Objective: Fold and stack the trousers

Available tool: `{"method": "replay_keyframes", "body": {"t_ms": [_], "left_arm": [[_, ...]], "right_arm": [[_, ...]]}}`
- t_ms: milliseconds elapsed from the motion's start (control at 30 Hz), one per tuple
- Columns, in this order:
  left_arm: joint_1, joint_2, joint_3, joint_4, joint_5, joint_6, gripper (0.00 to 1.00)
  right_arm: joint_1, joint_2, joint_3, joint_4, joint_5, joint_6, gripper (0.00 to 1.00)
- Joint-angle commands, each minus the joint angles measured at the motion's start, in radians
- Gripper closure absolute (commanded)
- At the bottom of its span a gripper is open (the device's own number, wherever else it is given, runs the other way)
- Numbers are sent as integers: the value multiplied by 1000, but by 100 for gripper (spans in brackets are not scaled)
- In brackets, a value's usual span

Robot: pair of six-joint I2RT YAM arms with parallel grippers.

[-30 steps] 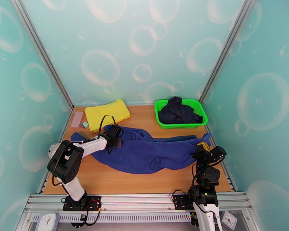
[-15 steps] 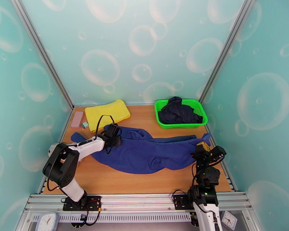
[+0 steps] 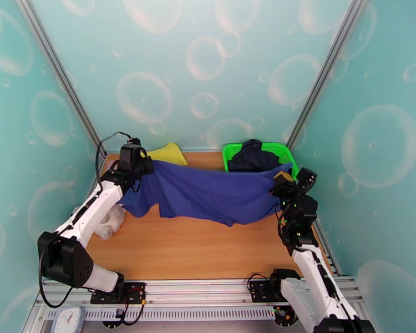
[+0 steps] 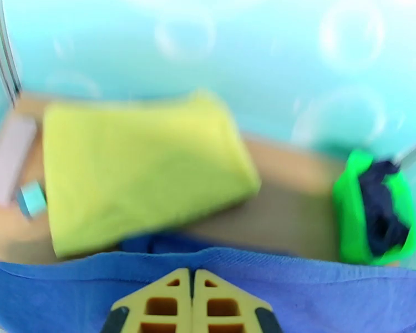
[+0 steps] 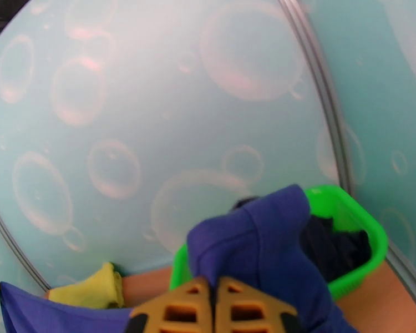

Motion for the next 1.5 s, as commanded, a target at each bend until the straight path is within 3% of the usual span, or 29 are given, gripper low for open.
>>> {"method": "replay_keyframes", "body": {"t_ms": [0, 67, 167, 267, 333, 500, 600, 733, 900, 1033, 1133, 1267, 1367, 1467], "left_arm": [[-5, -175, -10, -20, -43, -24, 100], [-19, -292, -148, 21, -43, -80, 100], [-93, -457, -444, 95, -40, -174, 100], [-203, -567, -736, 175, -74, -295, 100], [-255, -591, -875, 218, -74, -367, 100], [-412, -652, -1066, 227, -156, -501, 100], [-494, -721, -1120, 202, -203, -562, 100], [-540, -740, -1135, 161, -242, -593, 100], [-578, -745, -1142, 195, -233, -547, 96], [-585, -753, -1100, 220, -207, -469, 89], [-589, -751, -1047, 204, -221, -419, 80], [-591, -748, -991, 239, -241, -333, 61], [-590, -729, -977, 337, -267, -283, 51], [-545, -578, -929, 505, -233, -238, 33]], "right_arm": [[-11, -72, 46, 295, -84, -44, 100], [-19, -161, -7, 247, -58, -106, 100], [-27, -357, -244, 220, 75, -138, 100], [-31, -637, -460, 49, 355, 8, 100], [-34, -811, -565, -89, 459, 89, 100], [-35, -744, -605, -112, 334, 94, 100], [-35, -773, -588, -137, 309, 104, 100], [-35, -837, -539, -243, 309, 83, 100], [-35, -840, -418, -446, 183, 75, 100], [-35, -841, -340, -569, 214, 183, 100], [-35, -831, -272, -660, 267, 199, 100], [-35, -764, -141, -837, 354, 169, 100], [-35, -738, -68, -930, 360, 171, 100], [-35, -770, -49, -971, 322, 173, 98]]}}
